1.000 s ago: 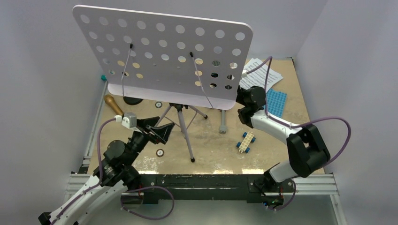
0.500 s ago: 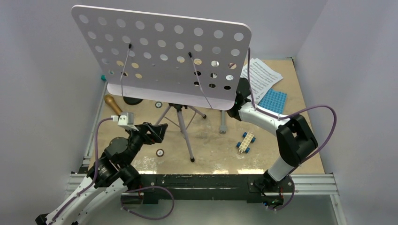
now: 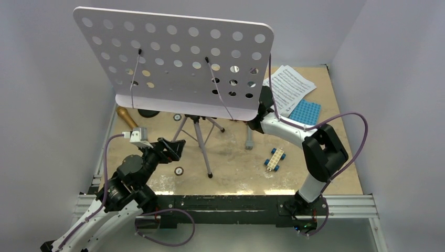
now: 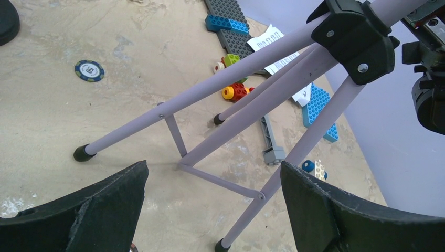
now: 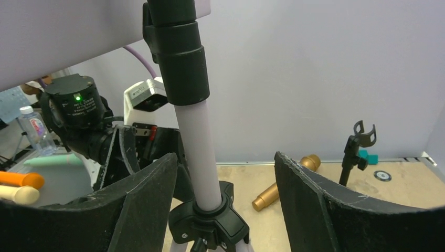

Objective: Pack up the instrument practice props

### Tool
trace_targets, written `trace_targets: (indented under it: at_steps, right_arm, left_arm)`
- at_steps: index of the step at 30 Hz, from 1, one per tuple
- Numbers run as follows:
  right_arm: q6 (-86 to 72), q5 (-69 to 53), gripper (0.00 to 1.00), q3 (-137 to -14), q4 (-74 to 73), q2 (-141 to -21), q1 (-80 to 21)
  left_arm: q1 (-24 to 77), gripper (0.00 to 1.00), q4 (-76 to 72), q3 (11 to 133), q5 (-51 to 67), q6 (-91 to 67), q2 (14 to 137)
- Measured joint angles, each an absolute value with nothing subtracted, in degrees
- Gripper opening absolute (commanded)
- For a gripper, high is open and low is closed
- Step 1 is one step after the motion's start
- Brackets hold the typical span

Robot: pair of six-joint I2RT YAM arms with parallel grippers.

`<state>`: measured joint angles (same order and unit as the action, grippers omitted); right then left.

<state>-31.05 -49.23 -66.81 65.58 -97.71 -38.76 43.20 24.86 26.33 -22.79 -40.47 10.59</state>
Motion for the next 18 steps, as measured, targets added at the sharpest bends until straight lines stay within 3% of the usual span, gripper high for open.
trace_targets:
  at_steps: [14, 16, 18]
  right_arm:
    - [-36.8, -52.4, 0.63, -73.3, 66.0, -102.4, -40.6]
    - [-37.1, -52.9, 0.57, -74.2, 65.3, -102.9, -41.1]
    - [-37.0, -53.6, 0.44, -75.1, 63.7, -103.4, -41.6]
  left_arm:
    - [43.2, 1.00, 24.5, 25.5, -22.5, -40.4, 10.5]
    - [43.2, 1.00, 24.5, 25.5, -22.5, -40.4, 10.5]
    - [43.2, 0.99, 24.5, 25.5, -22.5, -40.4, 10.5]
